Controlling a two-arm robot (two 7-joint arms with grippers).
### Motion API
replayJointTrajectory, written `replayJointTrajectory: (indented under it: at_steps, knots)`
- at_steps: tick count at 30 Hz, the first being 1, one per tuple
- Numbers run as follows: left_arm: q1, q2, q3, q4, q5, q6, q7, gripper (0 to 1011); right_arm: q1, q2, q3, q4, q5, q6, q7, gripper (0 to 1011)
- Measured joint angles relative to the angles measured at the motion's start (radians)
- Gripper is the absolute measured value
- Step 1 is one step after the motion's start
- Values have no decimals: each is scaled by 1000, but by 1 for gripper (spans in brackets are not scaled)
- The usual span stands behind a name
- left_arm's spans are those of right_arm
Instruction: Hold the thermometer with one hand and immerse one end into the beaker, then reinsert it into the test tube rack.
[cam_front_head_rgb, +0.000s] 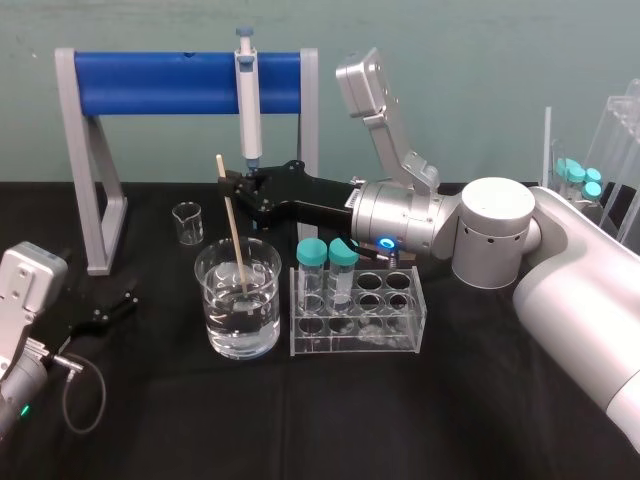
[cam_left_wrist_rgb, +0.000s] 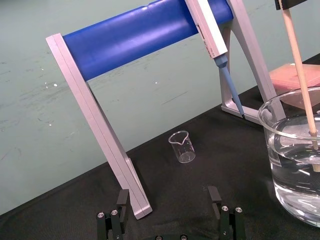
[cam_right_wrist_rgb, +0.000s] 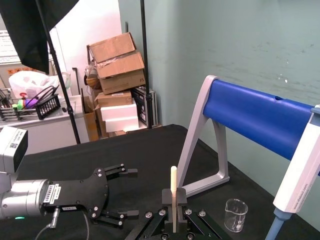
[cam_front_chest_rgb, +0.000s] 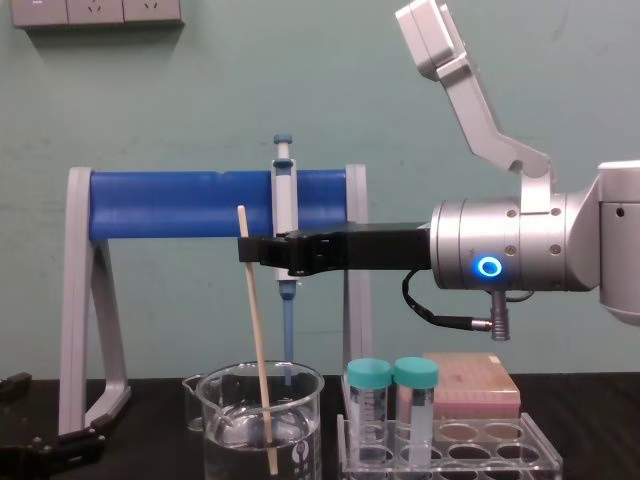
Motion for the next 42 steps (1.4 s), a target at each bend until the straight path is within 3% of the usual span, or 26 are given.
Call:
replayJointTrajectory:
  at_steps: [42]
  knots:
    - [0,0,0,0,0,0,0,1004,0,0,0,0,2,0,-2,56]
